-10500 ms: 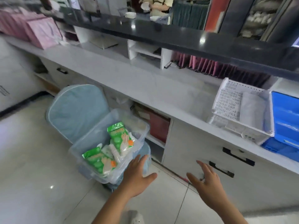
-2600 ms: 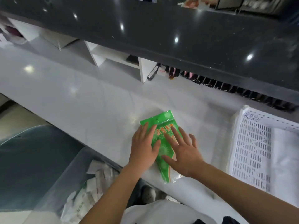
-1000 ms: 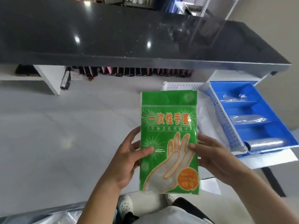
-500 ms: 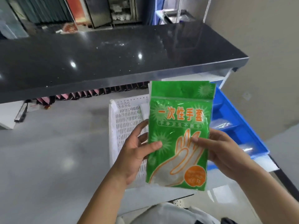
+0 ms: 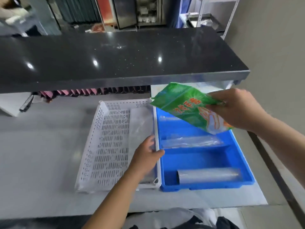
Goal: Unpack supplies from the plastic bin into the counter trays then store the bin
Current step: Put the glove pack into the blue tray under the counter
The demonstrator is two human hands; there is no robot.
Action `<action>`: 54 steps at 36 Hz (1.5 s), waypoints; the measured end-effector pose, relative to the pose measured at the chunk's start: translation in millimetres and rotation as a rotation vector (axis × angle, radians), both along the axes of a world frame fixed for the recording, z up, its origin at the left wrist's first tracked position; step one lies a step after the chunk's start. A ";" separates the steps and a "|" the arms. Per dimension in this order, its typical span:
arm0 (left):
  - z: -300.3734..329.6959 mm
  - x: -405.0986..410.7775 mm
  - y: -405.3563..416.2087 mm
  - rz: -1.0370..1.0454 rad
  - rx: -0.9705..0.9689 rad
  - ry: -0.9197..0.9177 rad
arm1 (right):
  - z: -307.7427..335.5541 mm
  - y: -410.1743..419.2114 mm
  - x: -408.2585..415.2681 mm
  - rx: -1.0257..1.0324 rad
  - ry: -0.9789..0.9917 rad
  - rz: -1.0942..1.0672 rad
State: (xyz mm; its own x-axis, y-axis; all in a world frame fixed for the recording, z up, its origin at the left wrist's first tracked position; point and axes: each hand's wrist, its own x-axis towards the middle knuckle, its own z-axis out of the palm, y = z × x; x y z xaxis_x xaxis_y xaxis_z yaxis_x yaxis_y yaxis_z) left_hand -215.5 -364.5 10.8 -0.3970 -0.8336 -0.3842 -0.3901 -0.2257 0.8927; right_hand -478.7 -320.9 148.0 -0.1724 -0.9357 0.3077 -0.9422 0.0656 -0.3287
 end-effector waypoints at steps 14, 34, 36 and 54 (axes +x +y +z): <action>-2.2 -13.3 -6.0 -0.099 -0.200 -0.352 | -61.0 -81.3 -24.4 0.200 0.446 0.018; -5.6 -11.1 -6.2 -0.083 -0.101 -0.278 | -77.8 -138.5 -37.8 0.578 0.336 0.085; -5.4 -11.5 -7.0 -0.090 -0.108 -0.287 | -83.0 -137.3 -33.7 0.509 0.352 0.092; -11.7 -11.3 -9.3 -0.067 -0.072 -0.295 | -171.5 -104.1 -6.0 0.391 0.093 -0.016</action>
